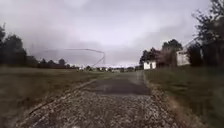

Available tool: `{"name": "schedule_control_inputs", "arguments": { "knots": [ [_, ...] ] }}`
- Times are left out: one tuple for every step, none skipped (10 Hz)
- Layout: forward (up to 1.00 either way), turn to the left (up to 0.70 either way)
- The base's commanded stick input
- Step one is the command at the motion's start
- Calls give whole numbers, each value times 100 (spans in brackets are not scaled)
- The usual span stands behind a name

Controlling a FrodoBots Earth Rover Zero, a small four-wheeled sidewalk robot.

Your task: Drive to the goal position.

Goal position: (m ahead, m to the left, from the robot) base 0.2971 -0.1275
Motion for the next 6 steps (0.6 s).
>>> {"name": "schedule_control_inputs", "arguments": {
  "knots": [
    [70,0],
    [70,0],
    [70,0],
    [70,0],
    [70,0],
    [70,0]
  ]
}}
